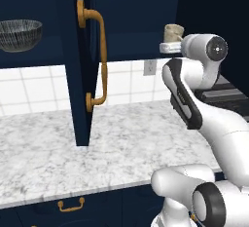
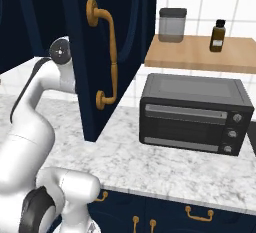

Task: Gather all objects into one cabinet and sort the glasses and bowls to opposite sides.

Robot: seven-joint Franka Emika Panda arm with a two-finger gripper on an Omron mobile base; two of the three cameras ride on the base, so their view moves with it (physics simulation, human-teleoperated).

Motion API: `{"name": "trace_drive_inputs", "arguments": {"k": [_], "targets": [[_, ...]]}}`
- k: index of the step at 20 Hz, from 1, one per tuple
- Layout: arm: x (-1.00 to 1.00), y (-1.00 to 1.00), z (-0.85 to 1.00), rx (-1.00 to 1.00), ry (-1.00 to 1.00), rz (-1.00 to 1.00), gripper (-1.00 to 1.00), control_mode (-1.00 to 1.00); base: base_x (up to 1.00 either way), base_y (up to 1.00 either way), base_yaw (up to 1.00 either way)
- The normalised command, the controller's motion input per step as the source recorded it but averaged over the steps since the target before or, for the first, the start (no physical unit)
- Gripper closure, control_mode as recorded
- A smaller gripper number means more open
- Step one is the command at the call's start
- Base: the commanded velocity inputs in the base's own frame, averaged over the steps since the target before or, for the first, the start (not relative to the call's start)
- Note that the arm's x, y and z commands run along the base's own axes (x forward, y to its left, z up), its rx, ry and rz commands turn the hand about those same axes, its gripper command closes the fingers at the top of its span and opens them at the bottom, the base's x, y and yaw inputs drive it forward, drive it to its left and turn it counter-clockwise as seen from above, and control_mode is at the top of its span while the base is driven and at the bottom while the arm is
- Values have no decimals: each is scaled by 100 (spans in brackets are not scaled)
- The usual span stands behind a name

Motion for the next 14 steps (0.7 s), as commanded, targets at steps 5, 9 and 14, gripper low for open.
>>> {"name": "trace_drive_inputs", "arguments": {"k": [5, 9, 14], "targets": [[-100, 0, 23, 13, 2, 0, 100, -100, 0, 0, 0], [-100, 3, 9, 7, 13, 0, 100, -100, 0, 0, 0], [-100, 16, 0, 1, 20, 0, 100, -100, 0, 0, 0]]}}
